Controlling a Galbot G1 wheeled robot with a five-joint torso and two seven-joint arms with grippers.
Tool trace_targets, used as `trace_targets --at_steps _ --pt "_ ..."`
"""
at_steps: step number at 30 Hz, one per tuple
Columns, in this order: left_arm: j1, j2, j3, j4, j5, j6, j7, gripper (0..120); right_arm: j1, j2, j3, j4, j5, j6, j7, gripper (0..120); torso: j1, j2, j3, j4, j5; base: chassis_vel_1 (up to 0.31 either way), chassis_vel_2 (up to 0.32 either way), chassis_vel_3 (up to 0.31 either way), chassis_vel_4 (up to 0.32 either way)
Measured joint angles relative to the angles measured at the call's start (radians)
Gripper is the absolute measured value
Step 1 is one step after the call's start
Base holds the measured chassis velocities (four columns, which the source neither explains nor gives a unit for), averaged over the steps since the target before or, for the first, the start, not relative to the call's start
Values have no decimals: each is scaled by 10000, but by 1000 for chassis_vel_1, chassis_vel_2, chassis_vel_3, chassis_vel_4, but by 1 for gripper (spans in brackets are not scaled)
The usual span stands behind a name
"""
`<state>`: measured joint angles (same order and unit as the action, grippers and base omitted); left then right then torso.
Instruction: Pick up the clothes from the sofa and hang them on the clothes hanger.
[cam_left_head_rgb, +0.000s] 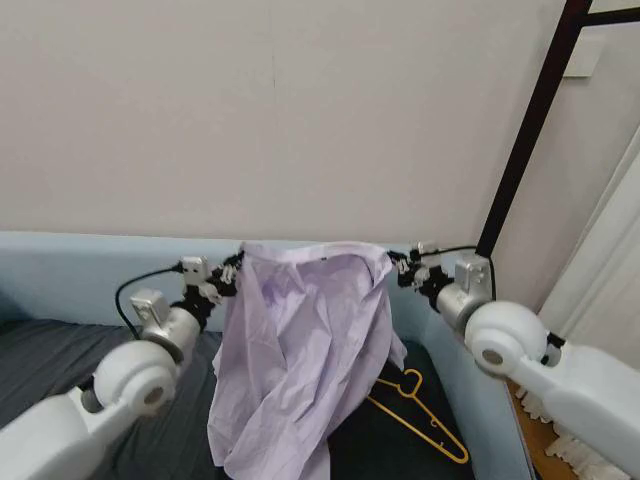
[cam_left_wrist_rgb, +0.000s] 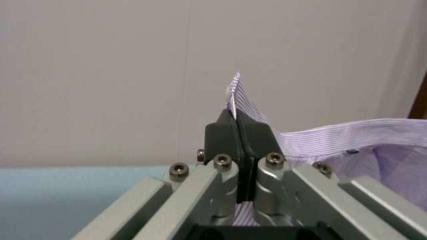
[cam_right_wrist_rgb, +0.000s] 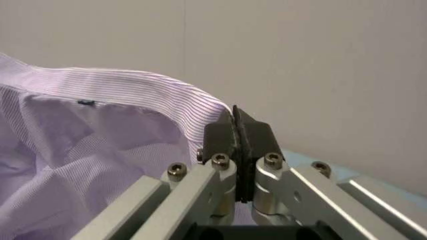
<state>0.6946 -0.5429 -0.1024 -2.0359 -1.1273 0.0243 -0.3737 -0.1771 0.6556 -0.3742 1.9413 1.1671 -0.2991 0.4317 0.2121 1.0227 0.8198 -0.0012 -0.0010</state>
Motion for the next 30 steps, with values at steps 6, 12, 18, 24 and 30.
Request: trace_targets --at_steps 6,12,18,24,30 --pt "-750 444 -77 -65 -322 64 -178 0 1236 201 -500 -312 258 41 -222 0 0 0 0 0 2 0 0 0 0" --pt "-1652 1215 -451 -151 -698 176 -545 0 3076 451 -671 -528 1056 -87 -419 0 0 0 -4 0 -3 0 0 0 0" --pt "-1086 1676 -899 -285 -517 150 -793 0 2863 353 -901 -386 1006 -30 -318 0 1 -1 -2 3 2 0 0 0 0" --pt "302 1794 -1981 -1045 -378 132 -927 0 2069 -364 -243 811 1510 -225 10 0 1 -1 -2 -8 7 0 0 0 0" --pt "1636 1769 -3092 -1957 -336 288 -1336 0 970 -1418 814 2155 2339 -505 360 0 -2 1 -3 -6 5 0 0 0 0"
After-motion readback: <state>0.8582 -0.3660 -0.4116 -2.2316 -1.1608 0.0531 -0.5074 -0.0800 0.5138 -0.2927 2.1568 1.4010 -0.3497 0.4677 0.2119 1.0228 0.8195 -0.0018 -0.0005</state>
